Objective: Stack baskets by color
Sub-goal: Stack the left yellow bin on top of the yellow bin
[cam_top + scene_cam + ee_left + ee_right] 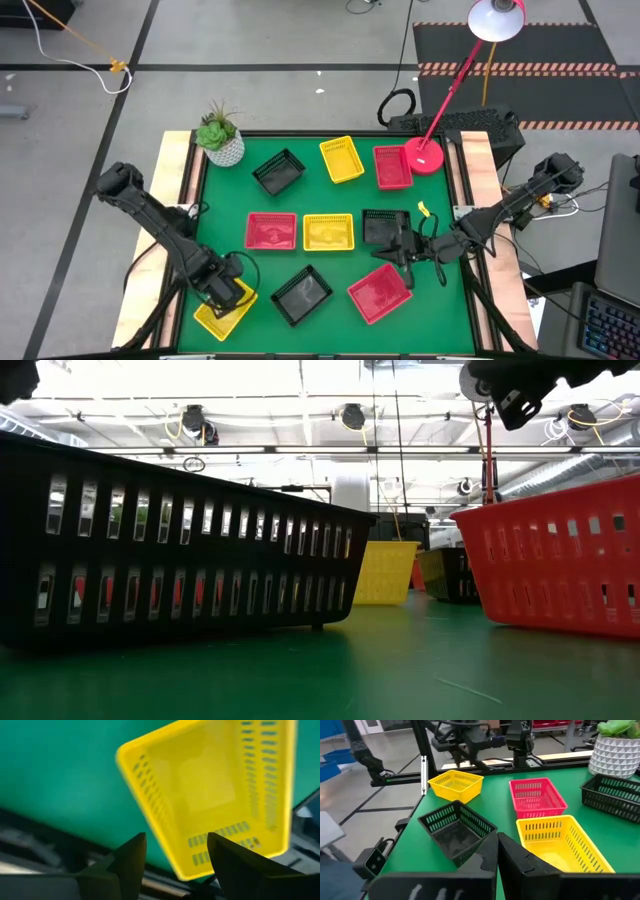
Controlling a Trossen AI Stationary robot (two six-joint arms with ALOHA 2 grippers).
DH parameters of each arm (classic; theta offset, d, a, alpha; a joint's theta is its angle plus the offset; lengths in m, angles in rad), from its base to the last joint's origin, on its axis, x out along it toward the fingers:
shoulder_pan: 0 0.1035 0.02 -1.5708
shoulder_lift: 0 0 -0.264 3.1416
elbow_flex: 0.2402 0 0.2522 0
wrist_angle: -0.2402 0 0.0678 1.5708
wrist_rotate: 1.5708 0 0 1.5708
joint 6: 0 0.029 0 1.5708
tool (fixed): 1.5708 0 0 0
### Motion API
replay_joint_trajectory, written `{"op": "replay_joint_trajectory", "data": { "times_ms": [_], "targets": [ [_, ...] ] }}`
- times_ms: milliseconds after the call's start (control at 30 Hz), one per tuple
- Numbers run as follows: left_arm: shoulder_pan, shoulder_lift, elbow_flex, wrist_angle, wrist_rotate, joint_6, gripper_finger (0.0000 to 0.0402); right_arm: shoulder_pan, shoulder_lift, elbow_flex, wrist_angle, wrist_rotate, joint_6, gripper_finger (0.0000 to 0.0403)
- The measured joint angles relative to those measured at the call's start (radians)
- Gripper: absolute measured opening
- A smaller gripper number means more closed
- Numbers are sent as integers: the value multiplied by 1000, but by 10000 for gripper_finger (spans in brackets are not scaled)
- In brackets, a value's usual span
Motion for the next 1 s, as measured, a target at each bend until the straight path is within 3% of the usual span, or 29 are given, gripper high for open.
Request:
{"op": "replay_joint_trajectory", "data": {
  "times_ms": [233,400,600,900,1000],
  "targets": [
    [0,0,8,108,1,-50,192,15,0,0,2,52,5,0],
    [0,0,12,125,-8,-180,178,15,0,0,2,53,1,0],
    [-15,1,12,328,-81,-296,172,15,0,0,2,53,-3,0],
    [-93,114,11,331,-139,-392,172,15,0,0,3,52,1,0],
    [-108,150,12,398,-155,-401,172,15,0,0,3,52,0,0]
  ]
}}
